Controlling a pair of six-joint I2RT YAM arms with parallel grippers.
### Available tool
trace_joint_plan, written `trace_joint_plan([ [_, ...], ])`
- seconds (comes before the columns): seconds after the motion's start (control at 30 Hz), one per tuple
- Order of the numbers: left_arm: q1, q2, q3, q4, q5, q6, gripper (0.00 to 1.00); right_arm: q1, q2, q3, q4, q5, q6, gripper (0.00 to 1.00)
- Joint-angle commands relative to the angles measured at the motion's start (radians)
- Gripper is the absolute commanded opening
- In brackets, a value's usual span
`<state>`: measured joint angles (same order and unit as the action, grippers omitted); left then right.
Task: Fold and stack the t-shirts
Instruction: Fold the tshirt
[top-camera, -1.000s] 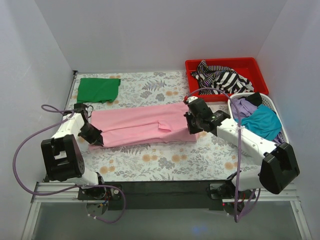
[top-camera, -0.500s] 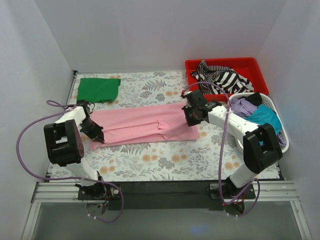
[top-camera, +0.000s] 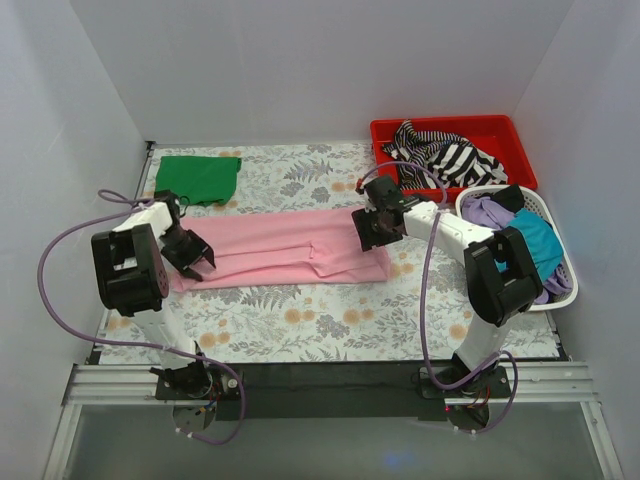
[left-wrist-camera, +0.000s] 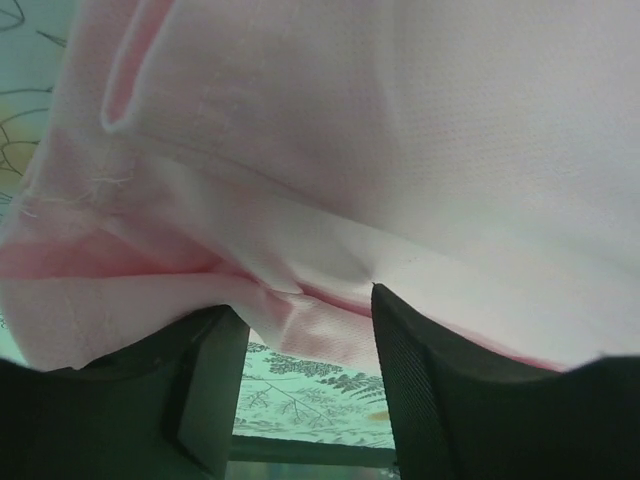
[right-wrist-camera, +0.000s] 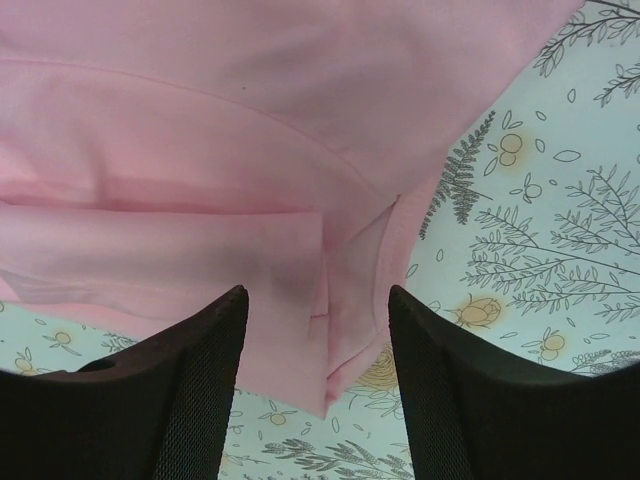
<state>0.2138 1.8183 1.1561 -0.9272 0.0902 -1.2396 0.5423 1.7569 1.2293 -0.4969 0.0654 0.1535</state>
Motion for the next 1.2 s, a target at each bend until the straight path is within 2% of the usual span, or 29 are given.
trace_joint_plan([
  [0.0,0.004,-0.022,0.046,0.053,-0.032,0.026,0.51,-0.011,-0.016,0.052,0.026,0.056,-0.009,0.65],
  [0.13,0.009,-0.047,0.111,0.067,-0.058,0.031,0.55,-0.021,-0.046,0.065,0.040,0.091,-0.020,0.66],
  [0.37,0.012,-0.017,0.217,0.050,-0.063,0.038,0.56,-0.022,-0.102,0.059,0.055,0.051,-0.038,0.66],
  [0.57,0.012,-0.024,0.226,0.065,-0.024,0.034,0.56,-0.021,-0.114,0.039,0.051,0.011,-0.042,0.66],
  [0.67,0.012,-0.059,0.197,0.103,0.022,0.049,0.55,-0.022,-0.152,0.013,0.050,-0.058,-0.037,0.66],
  [0.77,0.012,-0.093,0.123,0.171,0.103,0.054,0.55,-0.022,-0.175,-0.017,0.040,-0.192,-0.032,0.66],
  [0.9,0.012,-0.097,0.064,0.240,0.175,0.017,0.53,-0.015,-0.209,-0.094,0.021,-0.315,-0.008,0.65],
  [1.17,0.010,-0.067,0.019,0.358,0.215,-0.007,0.52,0.065,-0.188,-0.194,0.086,-0.363,0.026,0.65],
])
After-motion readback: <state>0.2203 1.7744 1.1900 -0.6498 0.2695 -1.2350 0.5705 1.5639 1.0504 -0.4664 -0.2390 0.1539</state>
